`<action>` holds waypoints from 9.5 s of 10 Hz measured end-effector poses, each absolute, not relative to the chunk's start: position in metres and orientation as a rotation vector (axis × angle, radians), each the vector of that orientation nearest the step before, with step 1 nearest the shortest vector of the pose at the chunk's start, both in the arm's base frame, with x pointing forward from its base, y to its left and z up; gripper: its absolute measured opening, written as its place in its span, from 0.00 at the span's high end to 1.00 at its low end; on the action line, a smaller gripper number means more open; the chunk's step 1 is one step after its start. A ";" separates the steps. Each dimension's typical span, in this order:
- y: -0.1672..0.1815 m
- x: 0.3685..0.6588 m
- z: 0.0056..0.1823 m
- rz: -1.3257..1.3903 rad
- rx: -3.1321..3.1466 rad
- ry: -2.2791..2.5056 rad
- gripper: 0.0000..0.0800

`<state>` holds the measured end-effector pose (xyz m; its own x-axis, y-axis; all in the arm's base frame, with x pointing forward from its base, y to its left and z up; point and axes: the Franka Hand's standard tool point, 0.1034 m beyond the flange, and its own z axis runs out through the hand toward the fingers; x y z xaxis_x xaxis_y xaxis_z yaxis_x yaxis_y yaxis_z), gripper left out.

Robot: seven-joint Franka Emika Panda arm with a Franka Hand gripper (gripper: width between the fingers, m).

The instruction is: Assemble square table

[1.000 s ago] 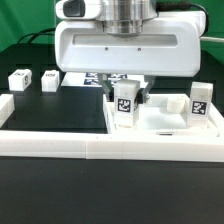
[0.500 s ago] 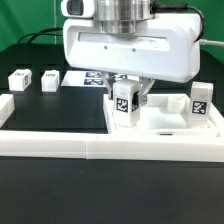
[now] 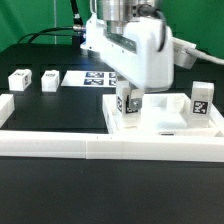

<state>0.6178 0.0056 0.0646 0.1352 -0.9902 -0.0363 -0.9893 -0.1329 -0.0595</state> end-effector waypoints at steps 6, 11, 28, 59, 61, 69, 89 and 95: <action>0.010 0.620 0.064 -0.024 -1.980 2.329 0.39; -0.003 0.620 0.069 -0.166 -2.642 1.510 0.19; 0.013 0.621 0.069 0.016 -2.984 0.634 0.51; -0.005 0.624 0.072 -0.238 -2.990 0.723 0.19; -0.005 0.624 0.072 -0.245 -2.984 0.749 0.22; -0.011 0.626 0.070 -0.155 -2.637 1.551 0.64; 0.002 0.625 0.067 -0.140 -2.942 0.817 0.19; -0.001 0.623 0.066 -0.134 -3.020 0.528 0.19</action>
Offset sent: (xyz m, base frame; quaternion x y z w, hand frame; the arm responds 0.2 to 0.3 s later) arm -0.0102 0.0003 -0.0042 0.0110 0.0401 0.1950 0.9799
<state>0.6233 -0.0010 0.0660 0.9371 -0.3413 0.0734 -0.3349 -0.9382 -0.0867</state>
